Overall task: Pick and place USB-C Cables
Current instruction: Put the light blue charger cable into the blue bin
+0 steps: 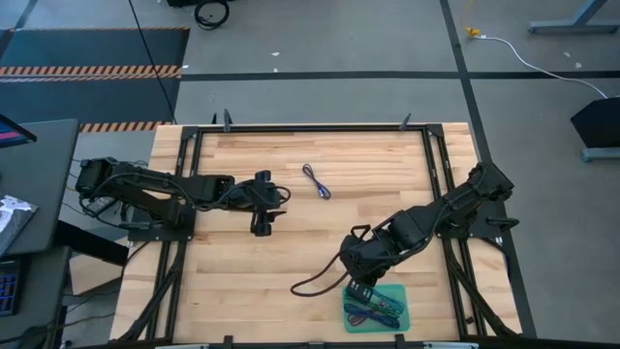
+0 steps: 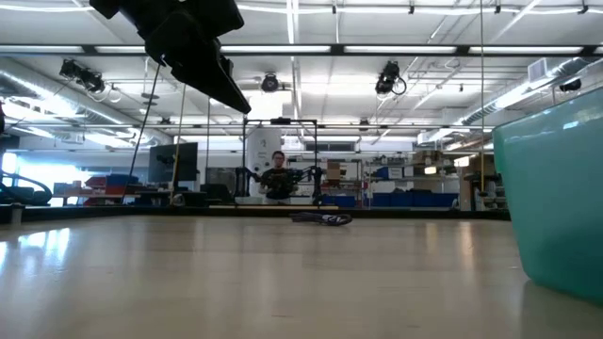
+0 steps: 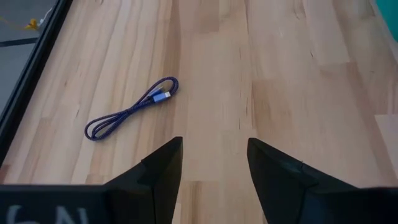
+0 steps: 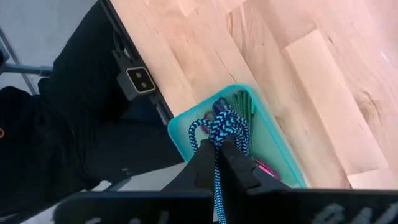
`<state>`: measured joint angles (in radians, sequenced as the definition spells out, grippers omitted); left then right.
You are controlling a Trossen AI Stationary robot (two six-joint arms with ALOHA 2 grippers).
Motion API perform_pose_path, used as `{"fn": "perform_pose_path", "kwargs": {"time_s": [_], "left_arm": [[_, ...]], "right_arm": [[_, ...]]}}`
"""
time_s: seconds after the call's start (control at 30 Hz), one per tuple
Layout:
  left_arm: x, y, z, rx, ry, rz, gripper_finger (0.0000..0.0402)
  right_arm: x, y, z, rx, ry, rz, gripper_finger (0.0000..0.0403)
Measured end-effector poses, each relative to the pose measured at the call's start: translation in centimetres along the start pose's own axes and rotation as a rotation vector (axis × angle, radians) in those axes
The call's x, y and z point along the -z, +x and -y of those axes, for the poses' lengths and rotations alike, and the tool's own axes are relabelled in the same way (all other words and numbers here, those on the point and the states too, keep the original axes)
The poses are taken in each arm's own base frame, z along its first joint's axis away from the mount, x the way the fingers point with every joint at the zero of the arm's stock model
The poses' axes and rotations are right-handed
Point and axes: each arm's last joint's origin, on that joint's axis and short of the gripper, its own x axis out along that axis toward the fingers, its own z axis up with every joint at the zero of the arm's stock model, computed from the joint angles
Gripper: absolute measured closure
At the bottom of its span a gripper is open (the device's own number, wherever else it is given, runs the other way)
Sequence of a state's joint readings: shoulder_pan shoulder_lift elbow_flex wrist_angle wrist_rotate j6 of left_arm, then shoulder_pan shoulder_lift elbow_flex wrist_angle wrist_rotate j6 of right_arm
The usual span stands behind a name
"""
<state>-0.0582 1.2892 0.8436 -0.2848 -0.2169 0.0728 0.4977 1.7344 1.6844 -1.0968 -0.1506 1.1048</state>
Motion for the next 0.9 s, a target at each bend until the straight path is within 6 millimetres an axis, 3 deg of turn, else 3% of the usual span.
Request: {"fn": "perform_pose_path", "kwargs": {"time_s": [0.5, 0.9], "left_arm": [[0.0, 0.0, 0.0, 0.0, -0.008, 0.0, 0.0214], [0.0, 0.0, 0.0, 0.0, -0.008, 0.0, 0.0214]], "right_arm": [[0.0, 0.1, 0.0, 0.001, -0.007, 0.012, 0.0396], [0.3, 1.4, 0.0, -0.024, -0.014, -0.003, 0.0396]]}}
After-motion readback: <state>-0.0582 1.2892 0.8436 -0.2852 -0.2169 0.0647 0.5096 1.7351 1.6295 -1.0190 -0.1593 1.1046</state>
